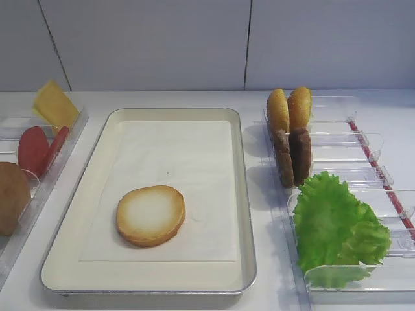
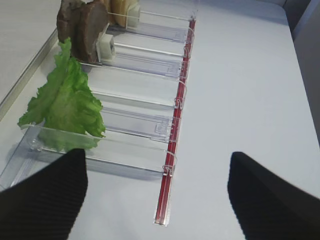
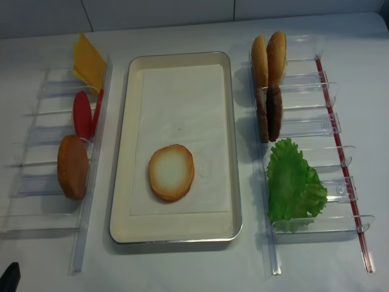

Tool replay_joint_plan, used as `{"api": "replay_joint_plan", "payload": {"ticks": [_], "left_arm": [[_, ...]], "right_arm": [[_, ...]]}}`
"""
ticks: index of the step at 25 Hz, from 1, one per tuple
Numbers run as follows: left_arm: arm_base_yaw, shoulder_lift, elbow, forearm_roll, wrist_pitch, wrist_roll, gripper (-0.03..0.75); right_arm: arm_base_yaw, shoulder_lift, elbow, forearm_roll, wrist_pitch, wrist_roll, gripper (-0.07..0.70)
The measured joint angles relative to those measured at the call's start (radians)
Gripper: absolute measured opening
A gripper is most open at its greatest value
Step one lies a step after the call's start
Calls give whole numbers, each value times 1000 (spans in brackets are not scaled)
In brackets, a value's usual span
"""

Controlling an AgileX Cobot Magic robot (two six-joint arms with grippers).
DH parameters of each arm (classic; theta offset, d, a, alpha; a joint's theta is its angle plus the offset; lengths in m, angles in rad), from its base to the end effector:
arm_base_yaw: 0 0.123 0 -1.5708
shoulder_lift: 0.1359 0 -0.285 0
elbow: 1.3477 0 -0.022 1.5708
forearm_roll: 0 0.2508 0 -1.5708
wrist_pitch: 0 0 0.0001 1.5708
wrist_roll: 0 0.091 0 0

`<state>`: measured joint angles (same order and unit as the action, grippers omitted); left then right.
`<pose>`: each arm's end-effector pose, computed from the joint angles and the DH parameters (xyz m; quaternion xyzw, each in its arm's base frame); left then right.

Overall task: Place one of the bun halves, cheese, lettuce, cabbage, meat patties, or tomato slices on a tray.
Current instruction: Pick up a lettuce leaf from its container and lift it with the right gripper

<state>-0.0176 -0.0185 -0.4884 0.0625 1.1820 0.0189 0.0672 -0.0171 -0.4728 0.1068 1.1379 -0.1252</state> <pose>-0.0119 0.0055 0.2646 0.0129 0.8811 0.0314 0.4717 -0.0086 0.0082 0.2640 -0.0878 0.8695 0.0392 0.4845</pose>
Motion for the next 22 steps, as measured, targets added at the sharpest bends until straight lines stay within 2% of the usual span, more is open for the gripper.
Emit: {"api": "replay_joint_plan", "payload": {"ticks": [22], "left_arm": [[0, 0, 0, 0, 0, 0, 456]], "right_arm": [[0, 0, -2, 0, 0, 0, 577]]}}
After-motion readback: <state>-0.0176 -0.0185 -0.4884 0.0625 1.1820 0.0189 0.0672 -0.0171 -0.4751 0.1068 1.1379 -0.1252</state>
